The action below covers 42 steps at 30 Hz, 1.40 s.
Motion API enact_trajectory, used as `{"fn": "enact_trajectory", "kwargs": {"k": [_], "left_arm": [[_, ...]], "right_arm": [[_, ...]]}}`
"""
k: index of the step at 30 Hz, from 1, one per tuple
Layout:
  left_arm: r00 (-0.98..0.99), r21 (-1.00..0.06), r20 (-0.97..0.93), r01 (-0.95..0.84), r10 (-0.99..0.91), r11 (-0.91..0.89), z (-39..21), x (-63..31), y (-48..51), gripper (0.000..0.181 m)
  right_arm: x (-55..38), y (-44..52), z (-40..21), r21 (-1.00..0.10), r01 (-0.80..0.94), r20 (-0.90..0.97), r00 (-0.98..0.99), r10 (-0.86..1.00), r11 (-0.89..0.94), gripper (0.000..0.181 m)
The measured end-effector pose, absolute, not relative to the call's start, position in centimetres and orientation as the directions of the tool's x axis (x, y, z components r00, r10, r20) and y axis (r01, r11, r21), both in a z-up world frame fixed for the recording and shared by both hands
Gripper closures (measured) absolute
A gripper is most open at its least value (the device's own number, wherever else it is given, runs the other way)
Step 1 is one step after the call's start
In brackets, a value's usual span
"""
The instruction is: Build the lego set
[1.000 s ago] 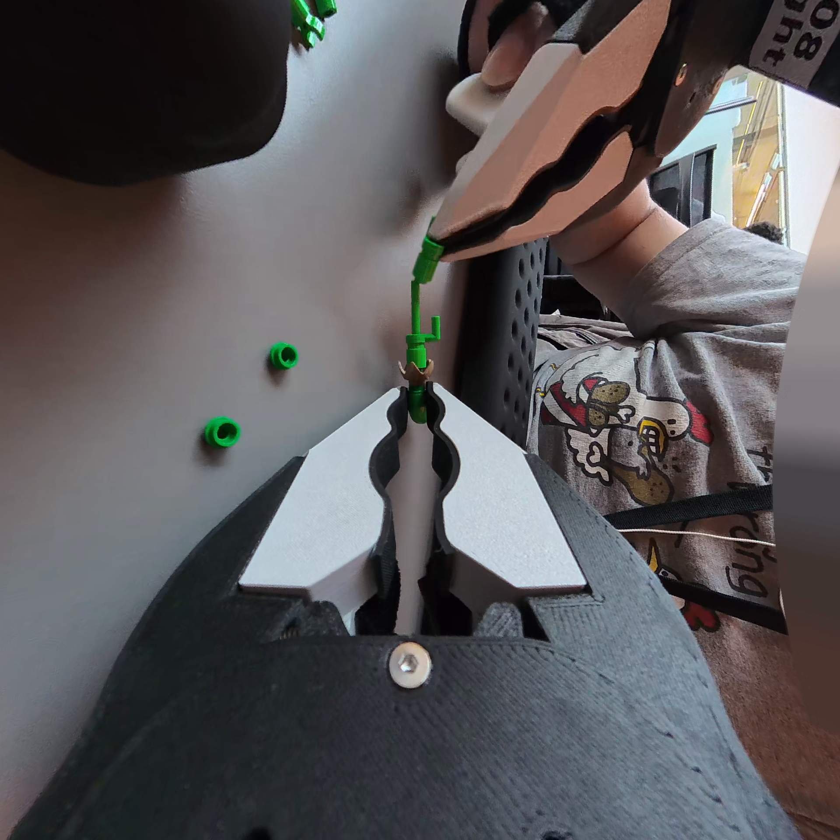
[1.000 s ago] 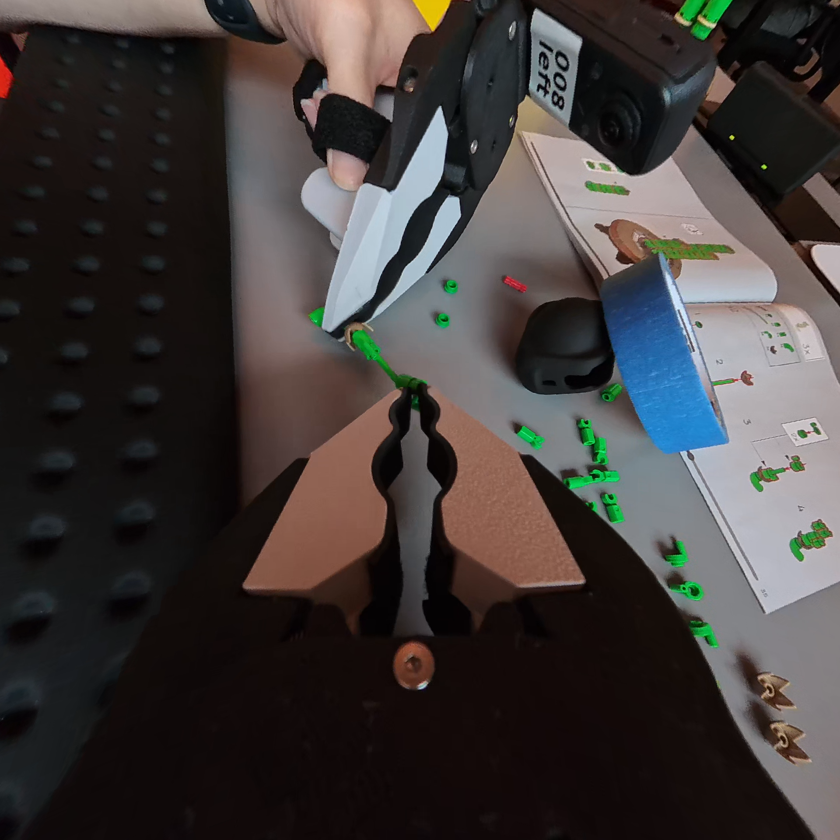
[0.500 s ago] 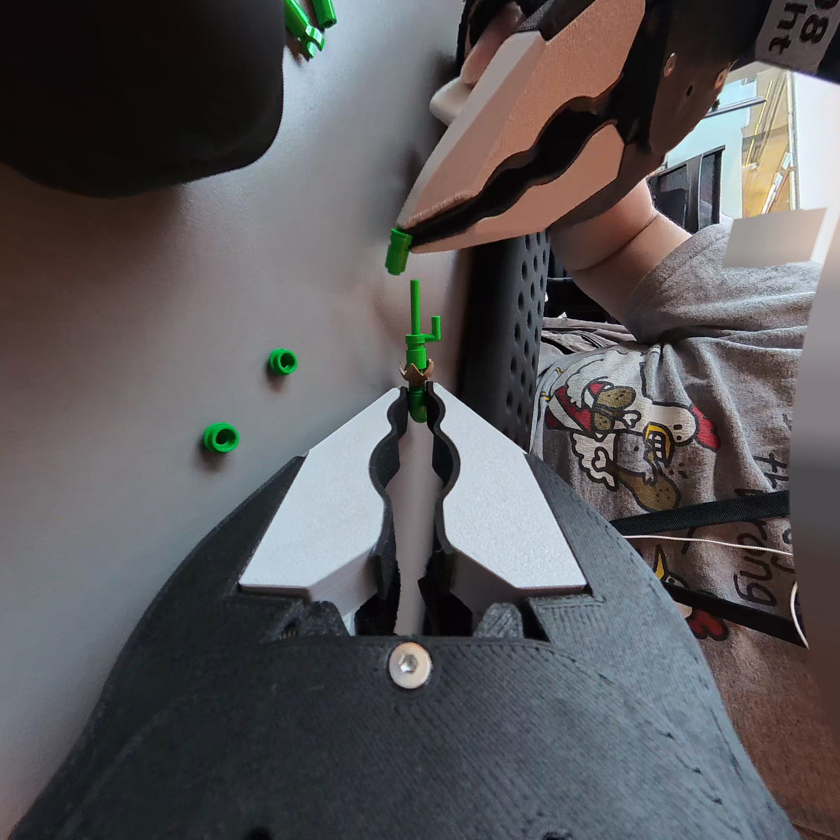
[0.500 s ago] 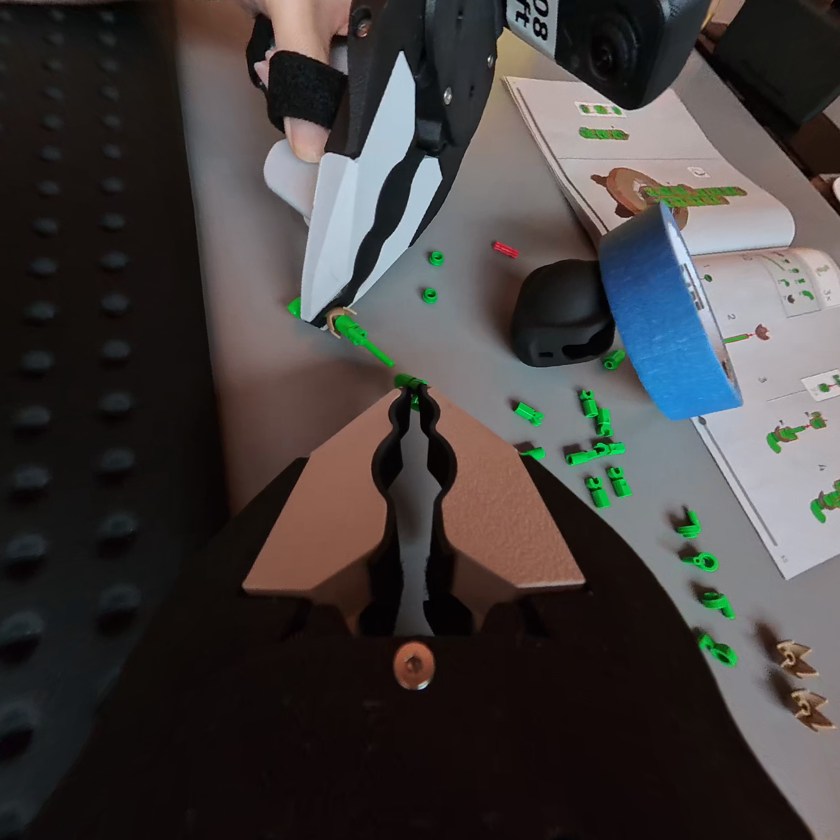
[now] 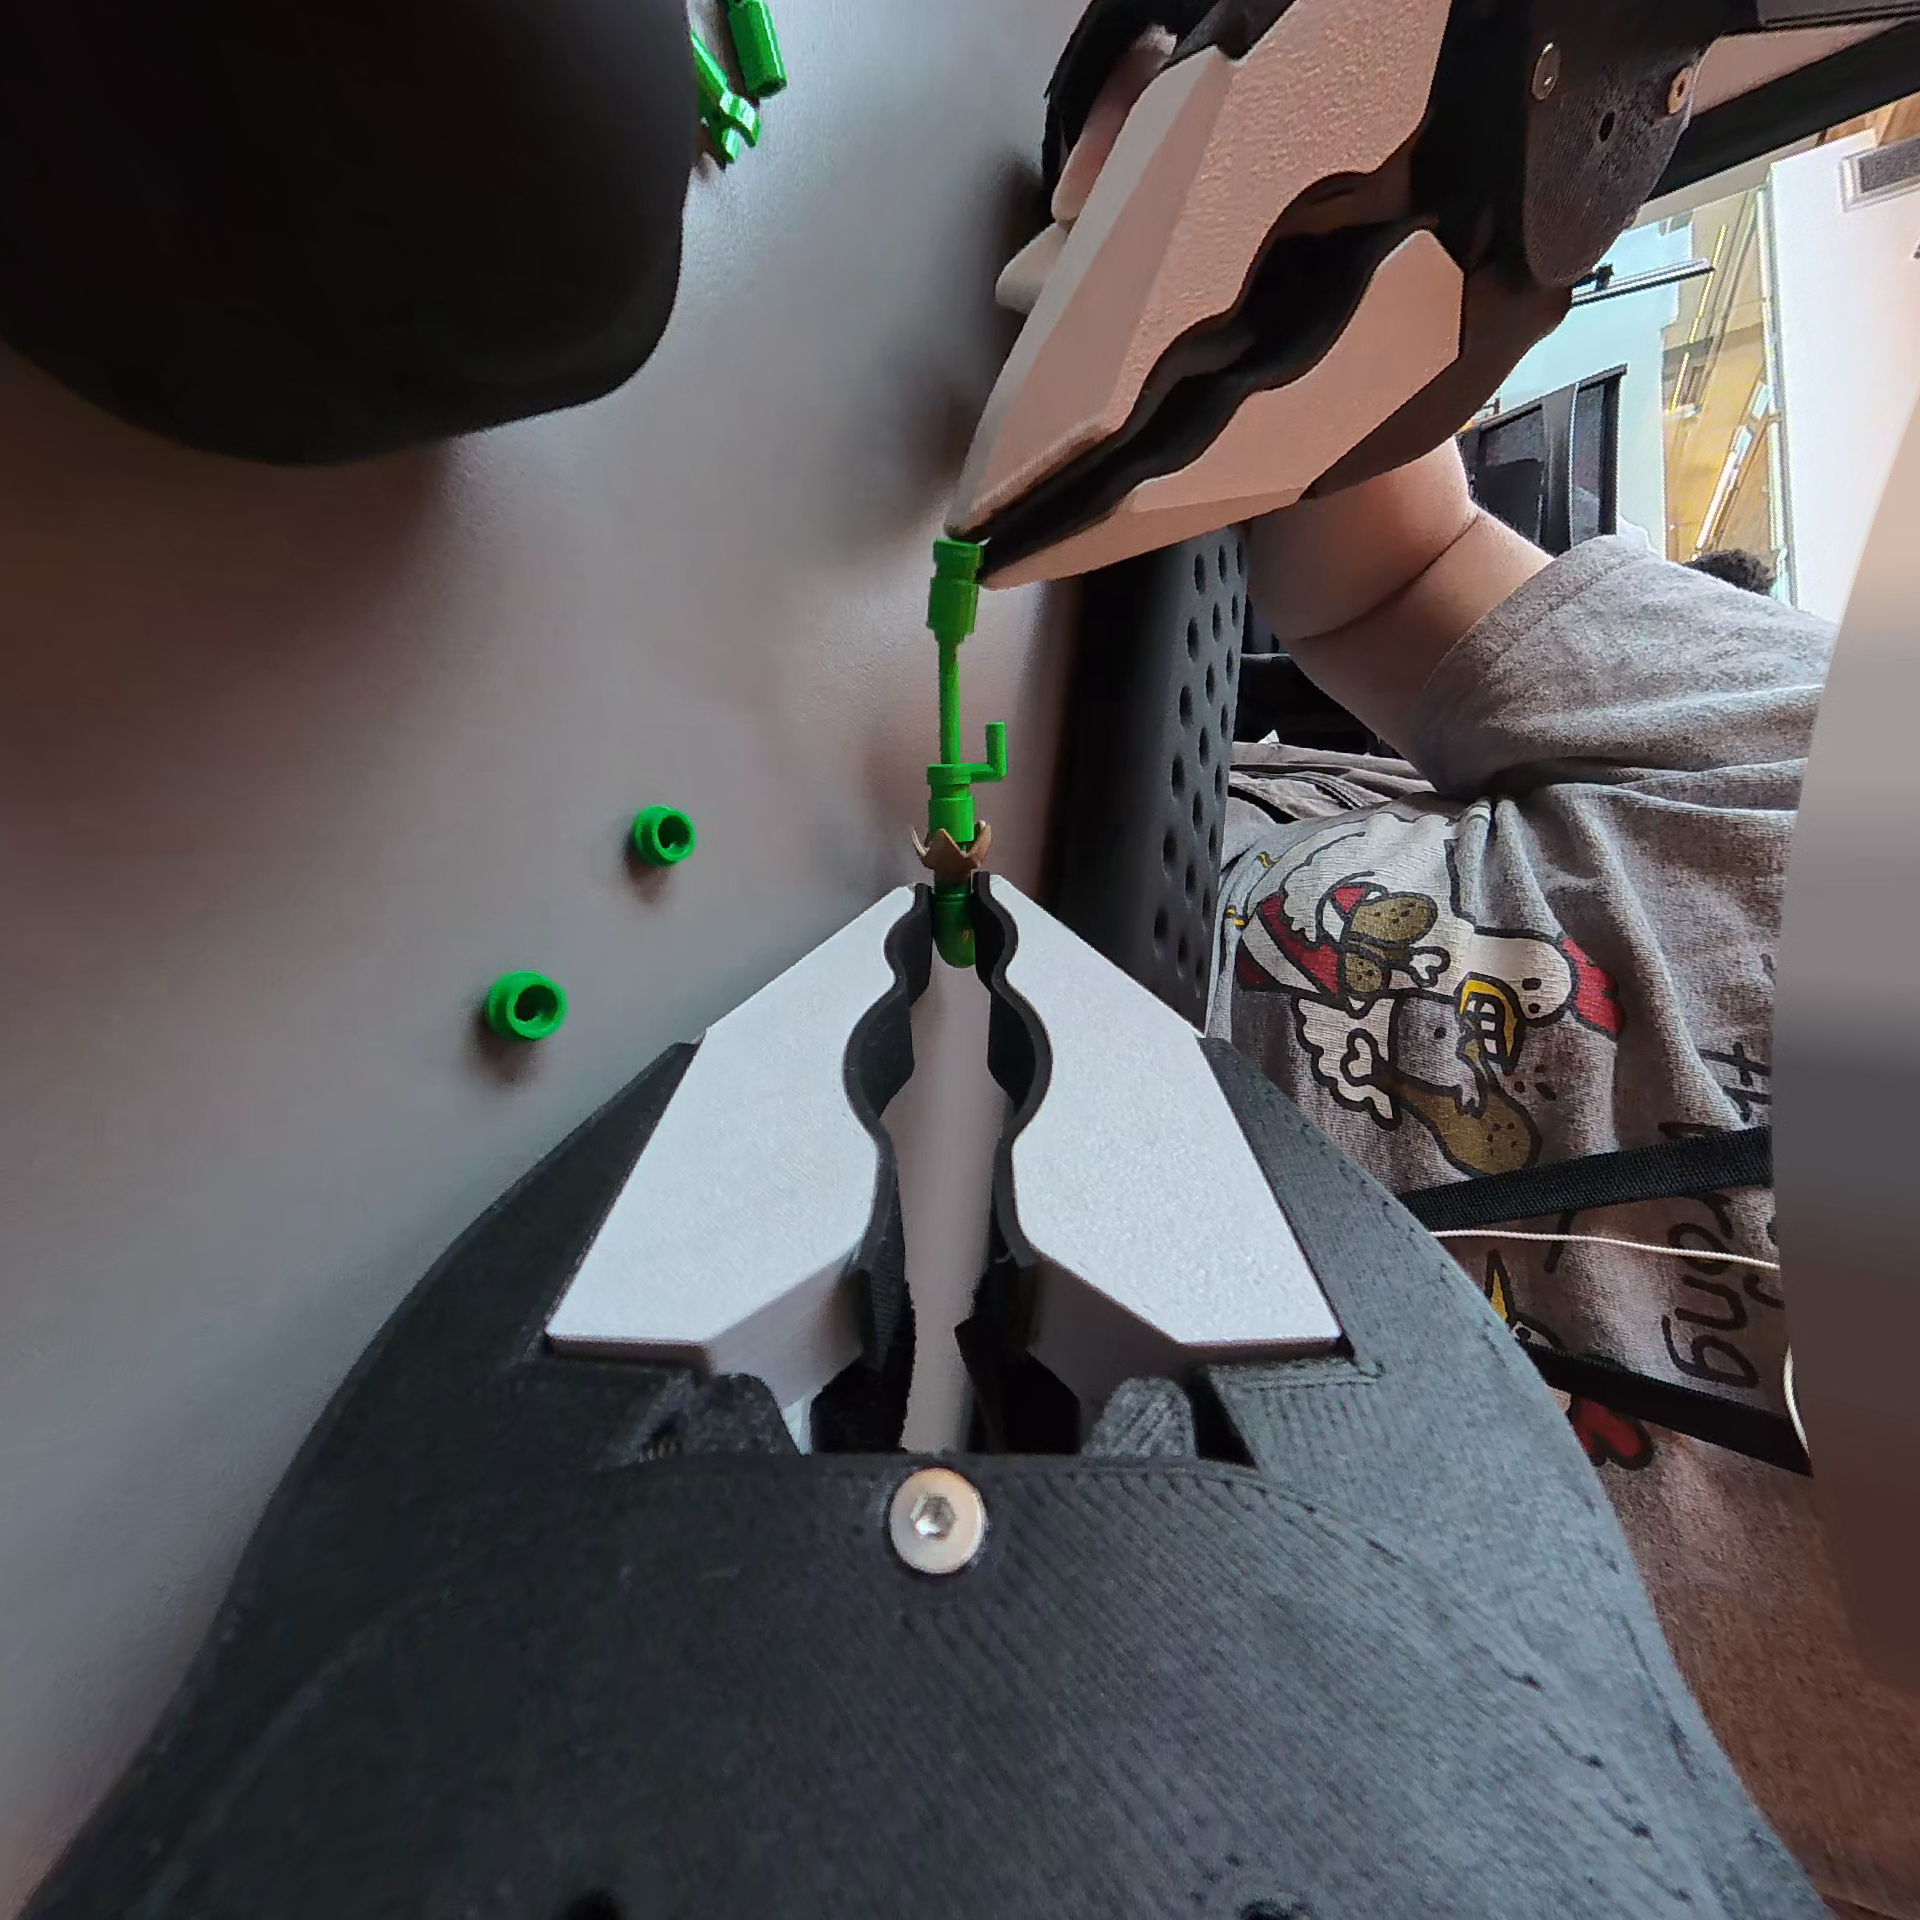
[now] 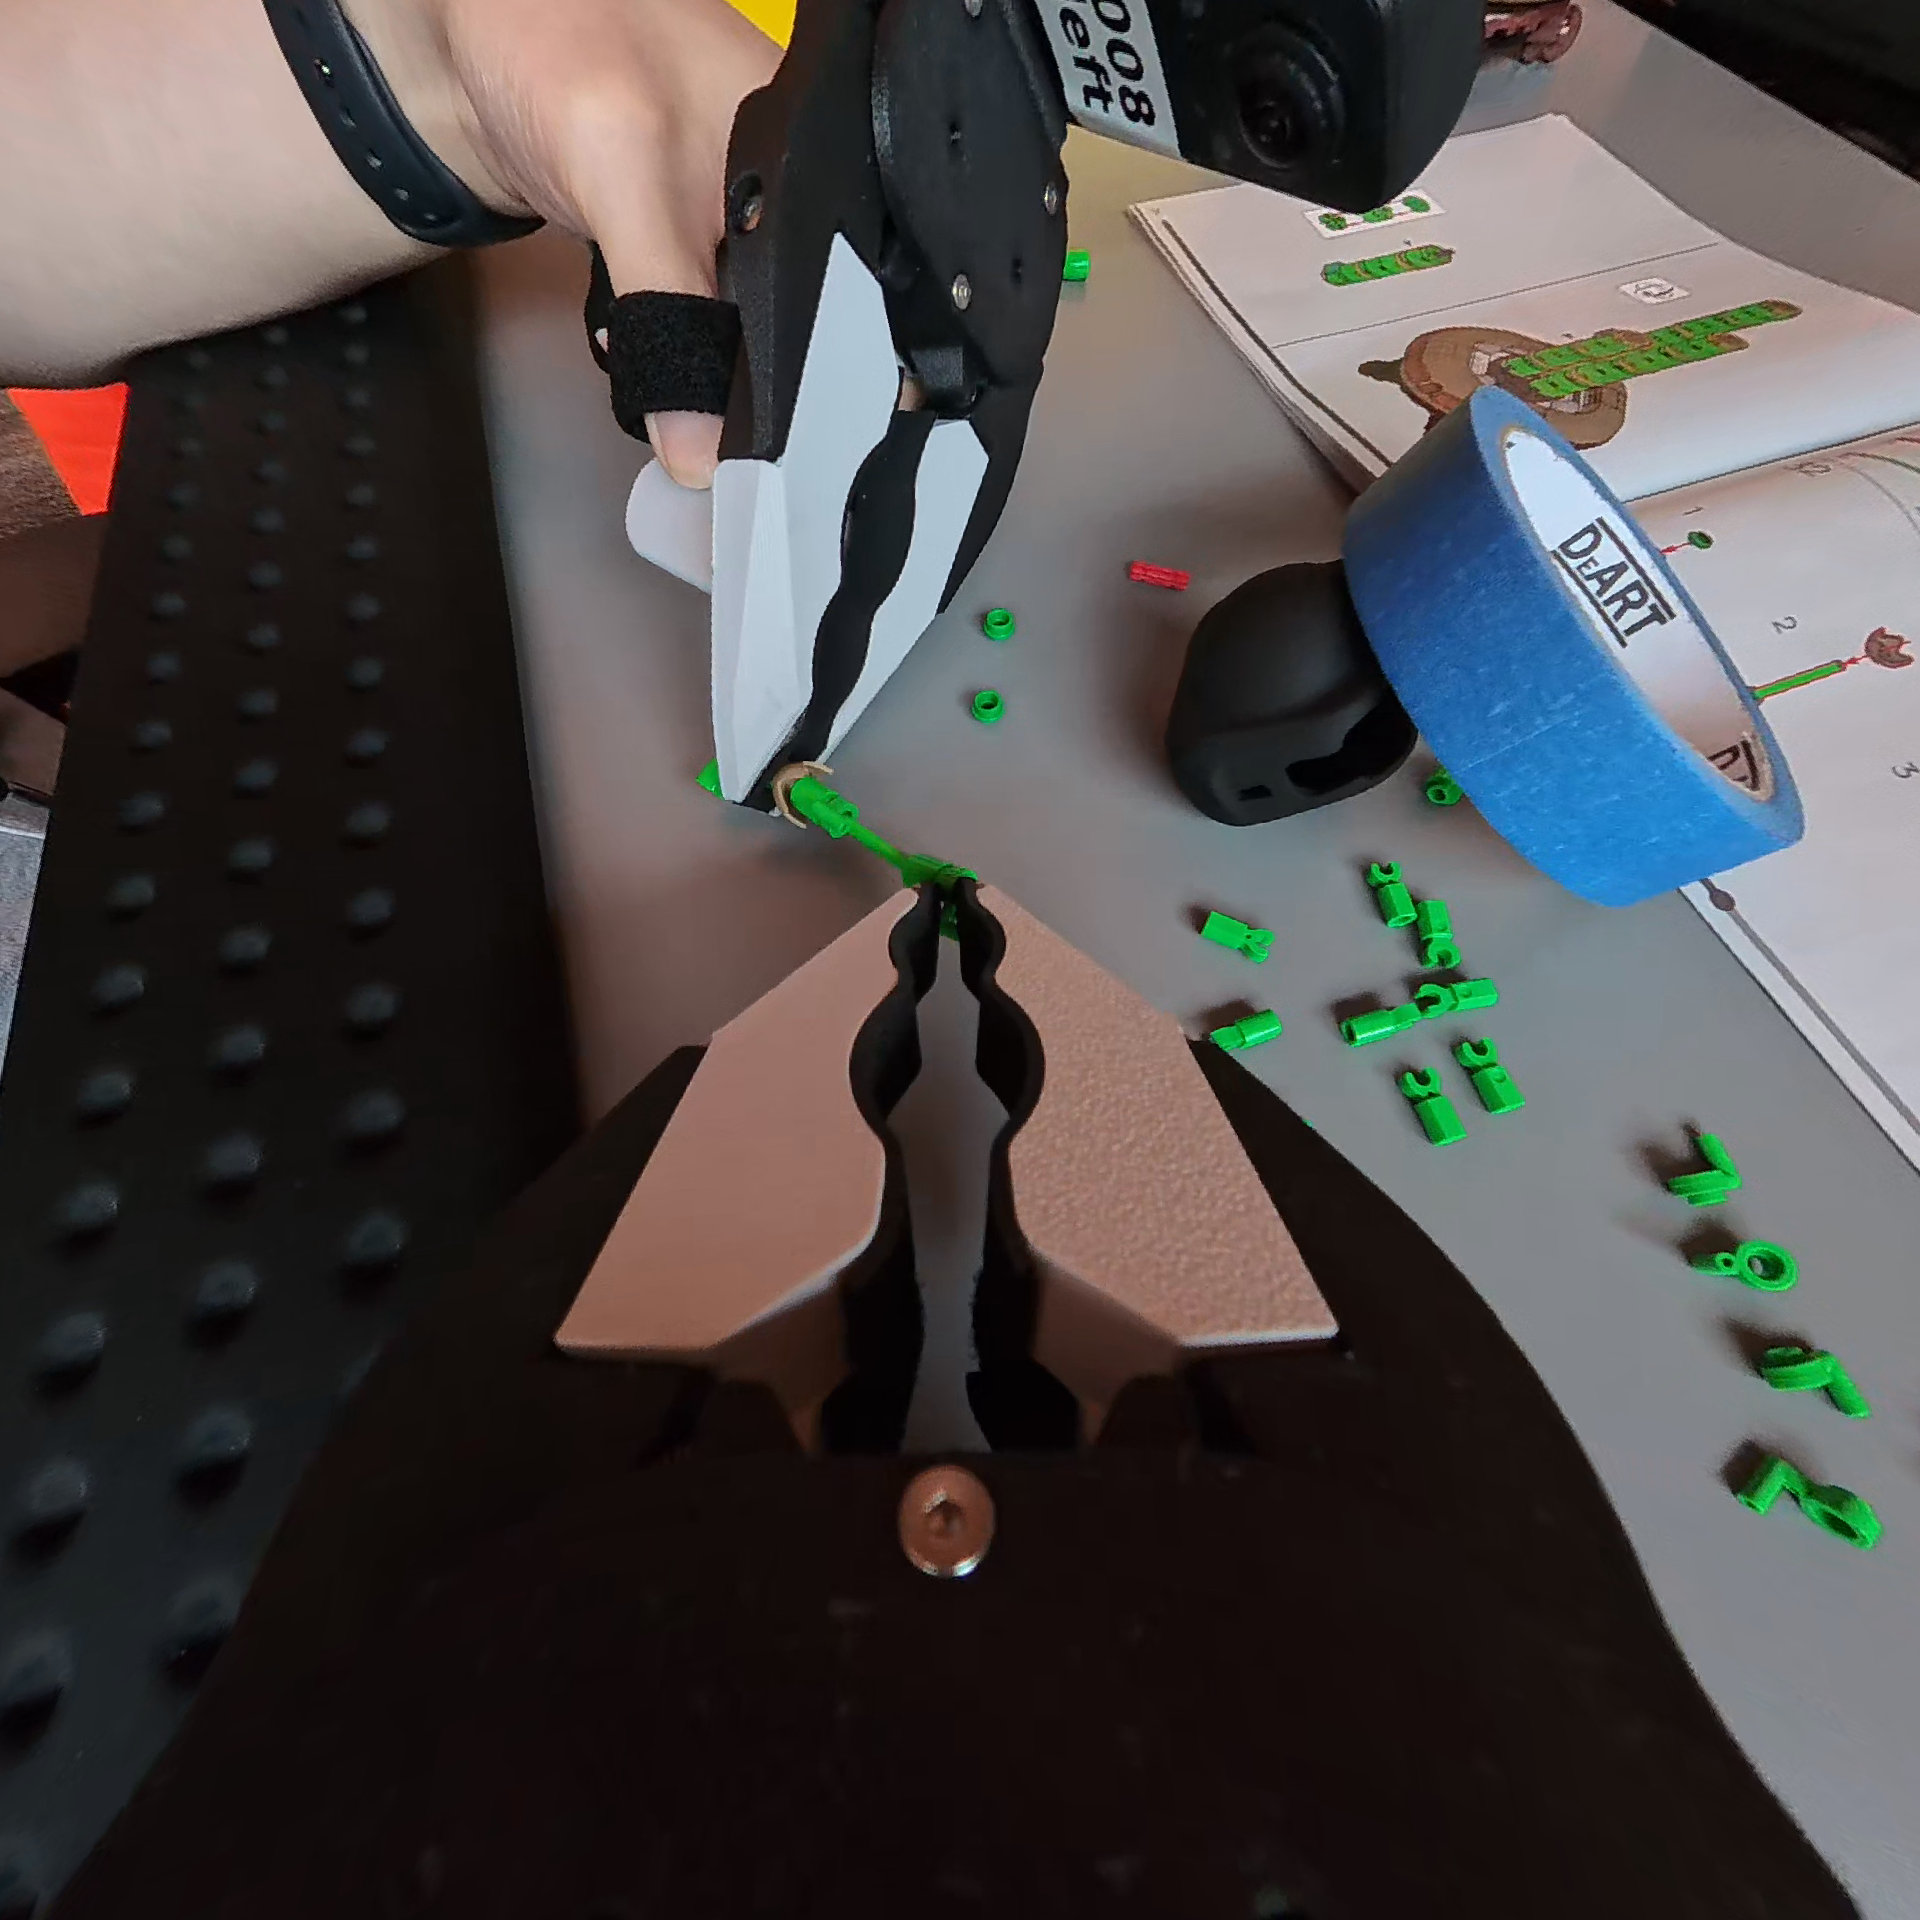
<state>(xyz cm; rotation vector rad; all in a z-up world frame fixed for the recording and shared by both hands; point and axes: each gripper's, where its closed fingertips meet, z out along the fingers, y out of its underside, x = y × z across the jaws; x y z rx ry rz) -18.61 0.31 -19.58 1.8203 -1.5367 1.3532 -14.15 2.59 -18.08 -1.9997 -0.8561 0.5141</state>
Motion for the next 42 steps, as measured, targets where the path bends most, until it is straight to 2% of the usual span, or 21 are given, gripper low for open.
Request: {"fn": "enact_trajectory", "kwargs": {"k": [17, 26, 42], "left_arm": [[-0.086, -0.307, 0.838, -0.891, -0.539, -0.336, -19.56, -17.96, 0.82, 0.176], [-0.146, -0.371, 0.796, -0.885, -0.587, -0.282, -19.60, -17.79, 0.70, 0.176], [-0.161, -0.373, 0.792, -0.891, -0.589, -0.258, -19.62, -17.96, 0.41, 0.176]], "right_arm": [[-13.53, 3.08, -18.06, -0.820, 0.243, -0.155, 0.778, 0.609, -0.519, 0.181], [-13.39, 3.02, -17.66, -0.830, 0.191, -0.212, 0.760, 0.615, -0.523, 0.181], [-13.55, 2.70, -17.77, -0.837, 0.197, -0.220, 0.733, 0.644, -0.511, 0.181]]}}
